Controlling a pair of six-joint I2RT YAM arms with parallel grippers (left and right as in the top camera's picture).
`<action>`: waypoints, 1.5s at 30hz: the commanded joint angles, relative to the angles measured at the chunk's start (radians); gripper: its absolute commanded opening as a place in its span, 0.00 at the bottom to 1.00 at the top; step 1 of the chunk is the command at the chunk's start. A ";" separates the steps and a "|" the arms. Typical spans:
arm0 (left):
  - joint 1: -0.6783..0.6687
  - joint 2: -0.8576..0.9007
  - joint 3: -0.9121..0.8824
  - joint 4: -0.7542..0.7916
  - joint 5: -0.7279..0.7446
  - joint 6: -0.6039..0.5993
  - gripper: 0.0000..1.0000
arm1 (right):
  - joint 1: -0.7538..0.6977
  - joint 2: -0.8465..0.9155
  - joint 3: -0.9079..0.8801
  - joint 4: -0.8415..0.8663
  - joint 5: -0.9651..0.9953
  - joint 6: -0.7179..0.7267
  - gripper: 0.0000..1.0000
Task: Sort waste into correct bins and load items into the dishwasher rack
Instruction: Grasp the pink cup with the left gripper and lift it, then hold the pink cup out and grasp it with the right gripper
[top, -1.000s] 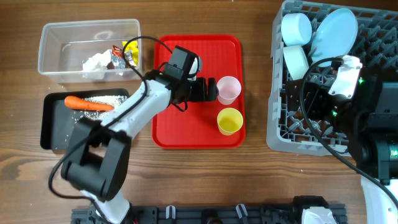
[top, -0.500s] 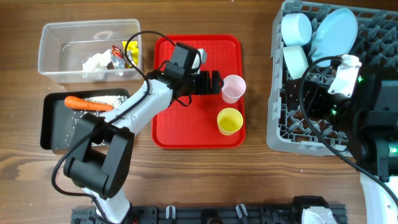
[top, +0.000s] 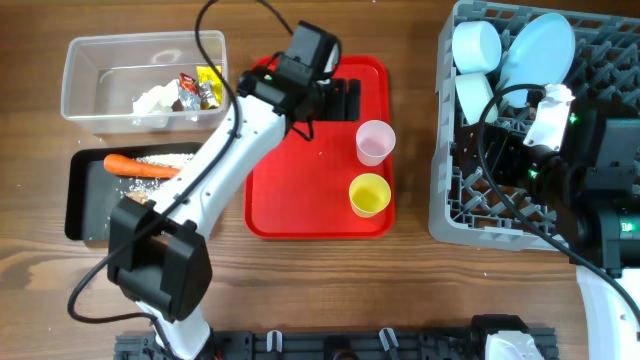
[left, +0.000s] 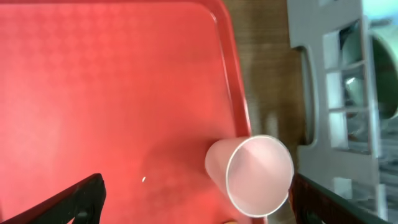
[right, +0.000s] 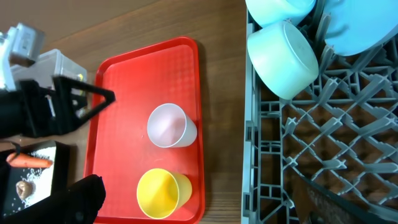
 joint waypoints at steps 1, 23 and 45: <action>-0.064 0.070 0.008 -0.027 -0.087 0.069 0.95 | 0.000 0.002 0.019 0.000 0.004 -0.017 1.00; -0.097 0.256 0.008 0.038 -0.045 0.015 0.29 | 0.000 0.002 0.019 -0.047 0.005 -0.046 1.00; 0.355 0.014 0.011 -0.140 1.115 0.244 0.04 | 0.001 0.259 0.018 0.222 -0.738 -0.237 1.00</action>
